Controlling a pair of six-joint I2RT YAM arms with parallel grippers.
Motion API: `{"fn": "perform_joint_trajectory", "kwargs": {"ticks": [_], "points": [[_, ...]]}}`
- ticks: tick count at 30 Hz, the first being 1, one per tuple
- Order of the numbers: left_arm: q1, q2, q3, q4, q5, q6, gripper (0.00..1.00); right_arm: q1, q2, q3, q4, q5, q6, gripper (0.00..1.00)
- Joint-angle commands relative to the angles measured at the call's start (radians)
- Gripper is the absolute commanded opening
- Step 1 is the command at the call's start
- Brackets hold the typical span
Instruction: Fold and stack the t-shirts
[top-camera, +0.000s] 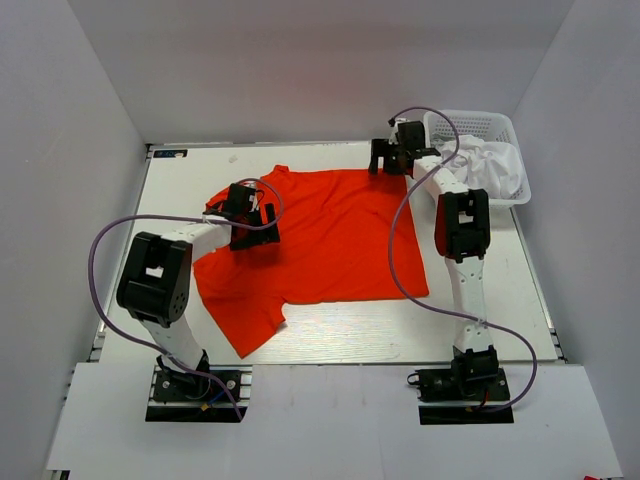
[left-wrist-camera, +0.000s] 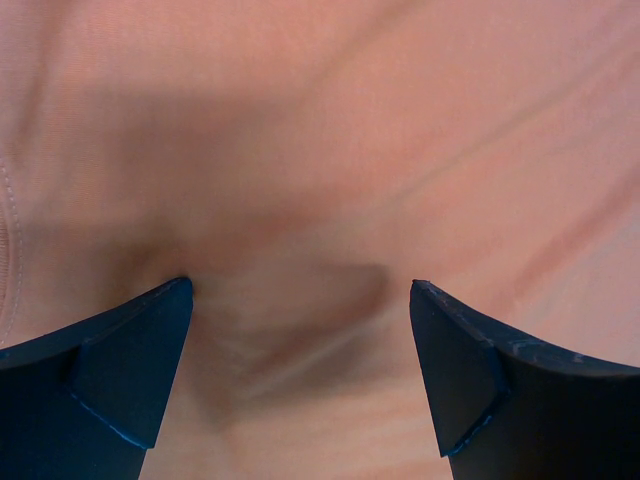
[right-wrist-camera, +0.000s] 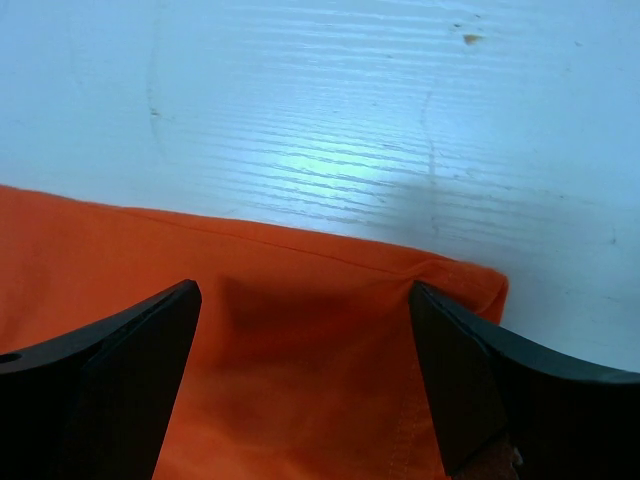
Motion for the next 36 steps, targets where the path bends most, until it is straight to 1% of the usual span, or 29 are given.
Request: {"fn": "perform_joint_trajectory", "kwargs": {"ticks": [1,3,4,5,7,8,9,10,11,12,13,14,15,17,18,20,21,22,24,26,27,32,34,35,36], "points": [[-0.002,-0.042,-0.012,-0.014,0.056,0.028,1.00,0.015,-0.073,0.036,0.028,-0.076,-0.067,0.90],[-0.002,-0.088,0.006,0.010,0.047,0.028,1.00,0.025,-0.120,0.002,0.034,-0.100,-0.088,0.90],[-0.002,-0.105,0.020,0.019,0.035,0.016,1.00,0.037,-0.147,-0.053,0.033,-0.100,-0.095,0.90],[-0.002,-0.139,0.034,0.035,0.010,0.016,1.00,0.046,-0.226,-0.073,0.034,-0.093,-0.104,0.90],[-0.002,-0.169,0.034,0.048,-0.034,0.016,1.00,0.066,-0.304,-0.139,0.034,-0.063,-0.113,0.90],[-0.002,-0.180,0.043,0.048,-0.082,0.027,1.00,0.075,-0.353,-0.208,0.028,-0.063,-0.107,0.90],[0.016,-0.191,0.043,0.048,-0.091,0.018,1.00,0.094,-0.404,-0.237,-0.008,-0.060,-0.090,0.90],[0.017,-0.191,0.054,0.048,-0.122,0.002,1.00,0.100,-0.430,-0.272,-0.010,-0.044,-0.058,0.90],[0.017,-0.191,0.065,0.039,-0.228,-0.019,1.00,0.110,-0.485,-0.418,0.003,-0.041,-0.041,0.90],[0.017,-0.174,0.077,0.007,-0.270,-0.028,1.00,0.129,-0.548,-0.476,0.019,-0.035,-0.024,0.90],[0.017,-0.148,0.098,-0.005,-0.288,-0.038,1.00,0.137,-0.578,-0.636,0.068,-0.008,0.028,0.90],[0.026,-0.136,0.098,-0.005,-0.303,-0.038,1.00,0.144,-0.605,-0.679,0.077,0.000,0.040,0.90],[0.026,-0.124,0.112,-0.016,-0.326,-0.038,1.00,0.156,-0.668,-0.719,0.080,0.018,0.051,0.90],[0.026,-0.090,0.137,-0.016,-0.357,-0.038,1.00,0.164,-0.719,-0.840,0.070,0.076,0.097,0.90],[0.035,-0.079,0.150,-0.016,-0.372,-0.038,1.00,0.167,-0.746,-0.863,0.064,0.118,0.111,0.90],[0.044,-0.058,0.161,-0.016,-0.404,-0.038,1.00,0.172,-0.786,-0.938,0.068,0.162,0.145,0.90],[0.044,-0.033,0.170,0.002,-0.404,-0.038,1.00,0.173,-0.802,-1.004,0.070,0.163,0.152,0.90],[0.056,-0.019,0.171,0.012,-0.377,-0.038,1.00,0.173,-0.817,-1.024,0.079,0.160,0.160,0.90],[0.057,0.028,0.199,0.032,-0.368,-0.047,1.00,0.172,-0.822,-1.078,0.108,0.149,0.166,0.90],[0.066,0.060,0.238,0.032,-0.378,-0.059,1.00,0.169,-0.806,-1.075,0.084,0.150,0.169,0.90],[0.076,0.076,0.287,0.032,-0.378,-0.059,1.00,0.172,-0.800,-1.067,0.077,0.160,0.168,0.90],[0.086,0.158,0.422,0.022,-0.397,-0.050,1.00,0.169,-0.754,-1.067,0.077,0.144,0.171,0.90],[0.098,0.234,0.524,-0.028,-0.397,-0.041,1.00,0.169,-0.731,-1.061,0.074,0.144,0.168,0.90],[0.109,0.266,0.610,-0.089,-0.386,-0.041,1.00,0.167,-0.724,-1.060,0.071,0.144,0.169,0.90],[0.109,0.330,0.650,-0.117,-0.386,-0.041,1.00,0.166,-0.710,-1.053,0.068,0.144,0.168,0.90]]}}
